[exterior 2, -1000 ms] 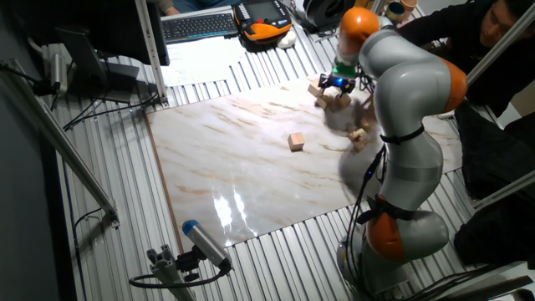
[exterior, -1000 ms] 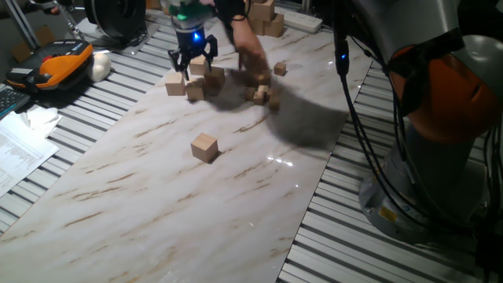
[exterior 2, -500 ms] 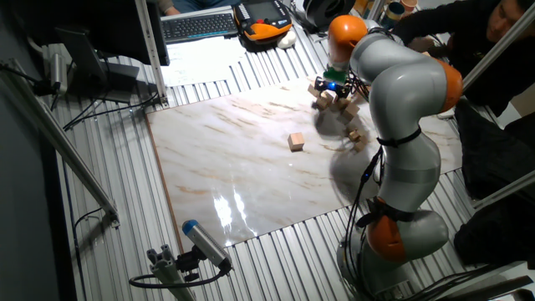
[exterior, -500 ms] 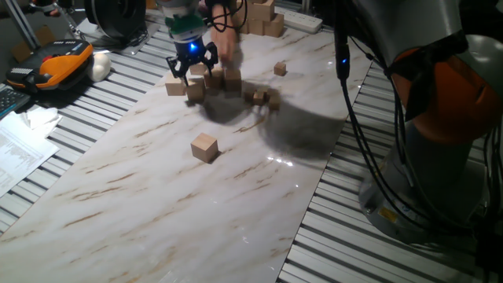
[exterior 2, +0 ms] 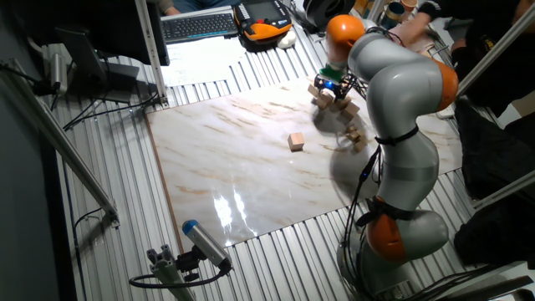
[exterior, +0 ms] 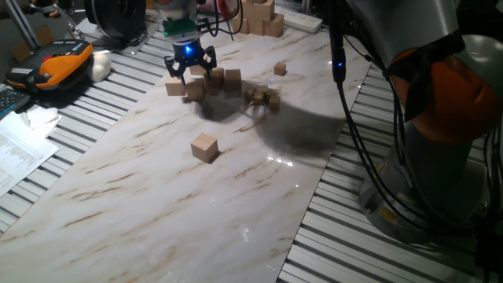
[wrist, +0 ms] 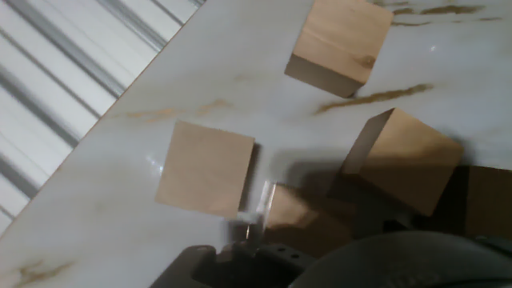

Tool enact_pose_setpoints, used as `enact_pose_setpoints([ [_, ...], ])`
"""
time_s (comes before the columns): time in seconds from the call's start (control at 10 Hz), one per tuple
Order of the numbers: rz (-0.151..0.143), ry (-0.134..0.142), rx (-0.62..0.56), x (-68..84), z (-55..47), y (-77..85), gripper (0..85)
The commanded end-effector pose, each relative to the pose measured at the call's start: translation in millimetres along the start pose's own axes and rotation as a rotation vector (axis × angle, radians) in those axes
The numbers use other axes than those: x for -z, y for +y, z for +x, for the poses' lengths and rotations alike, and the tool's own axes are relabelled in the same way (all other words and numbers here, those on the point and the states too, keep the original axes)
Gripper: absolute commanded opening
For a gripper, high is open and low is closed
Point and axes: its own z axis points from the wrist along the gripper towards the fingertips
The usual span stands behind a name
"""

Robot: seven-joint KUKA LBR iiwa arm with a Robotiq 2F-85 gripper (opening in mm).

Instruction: Stack the blocks into a pyramid shape

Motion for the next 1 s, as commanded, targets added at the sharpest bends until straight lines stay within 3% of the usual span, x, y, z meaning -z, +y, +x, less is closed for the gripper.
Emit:
enact_pose_setpoints([
  [0.0, -0.004, 0.01, -0.068, -1.5, 1.2, 1.6, 68.0],
  [0.1, -0.018, 0.023, -0.075, -3.9, 1.8, 3.4, 68.0],
  [0.5, -0.016, 0.014, -0.05, -19.9, 2.1, 2.9, 68.0],
  [0.6, -0.01, 0.018, -0.01, -19.7, 1.0, 0.6, 34.0],
  [0.7, -0.04, 0.041, 0.026, -19.5, -0.8, -1.2, 0.0],
  [0.8, -0.067, 0.065, 0.038, -20.2, -1.8, -3.4, 0.0],
  [0.9, -0.071, 0.072, 0.036, -20.1, -1.2, -2.9, 0.0],
])
